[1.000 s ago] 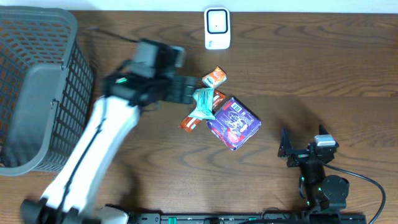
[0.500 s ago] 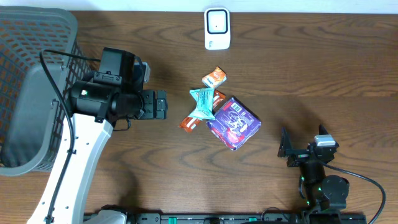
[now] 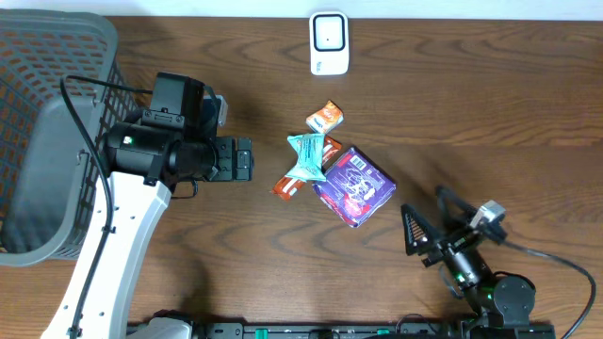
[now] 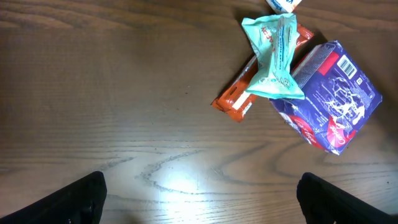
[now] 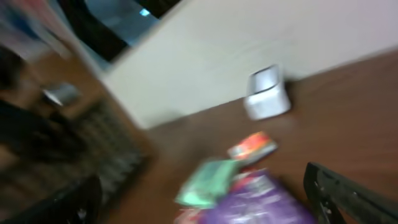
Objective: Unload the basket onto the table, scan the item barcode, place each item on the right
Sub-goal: 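Move the left arm aside and reach the right gripper toward the purple package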
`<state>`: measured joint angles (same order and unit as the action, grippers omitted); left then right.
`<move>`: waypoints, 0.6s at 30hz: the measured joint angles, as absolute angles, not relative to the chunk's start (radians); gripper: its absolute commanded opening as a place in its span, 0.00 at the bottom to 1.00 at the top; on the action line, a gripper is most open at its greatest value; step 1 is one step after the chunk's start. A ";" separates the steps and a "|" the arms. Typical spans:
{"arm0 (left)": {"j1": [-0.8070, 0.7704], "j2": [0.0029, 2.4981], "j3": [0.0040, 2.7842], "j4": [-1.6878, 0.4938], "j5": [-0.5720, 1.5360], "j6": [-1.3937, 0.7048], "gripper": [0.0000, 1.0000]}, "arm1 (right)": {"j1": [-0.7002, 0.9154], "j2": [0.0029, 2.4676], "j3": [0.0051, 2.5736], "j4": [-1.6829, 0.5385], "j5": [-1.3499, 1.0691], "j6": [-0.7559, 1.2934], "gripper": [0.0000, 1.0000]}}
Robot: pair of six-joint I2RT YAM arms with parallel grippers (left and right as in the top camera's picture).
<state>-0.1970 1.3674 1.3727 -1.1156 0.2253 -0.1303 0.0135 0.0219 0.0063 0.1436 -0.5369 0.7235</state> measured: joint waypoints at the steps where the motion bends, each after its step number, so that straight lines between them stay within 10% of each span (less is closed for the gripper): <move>1: -0.197 1.367 1.373 -1.115 0.225 -0.130 0.98 | 0.014 0.022 0.006 0.165 -0.548 0.778 0.99; 8: -0.197 1.367 1.369 -1.116 0.225 -0.130 0.98 | 0.014 0.023 0.027 0.540 -0.551 0.934 0.99; 18: -0.197 1.367 1.368 -1.116 0.224 -0.130 0.98 | 0.013 0.381 0.522 -0.092 -0.510 0.606 0.99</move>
<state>-0.1970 1.3674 1.3678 -1.1160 0.2245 -0.1303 0.0132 0.3813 0.5220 -0.0921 -0.5102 0.6056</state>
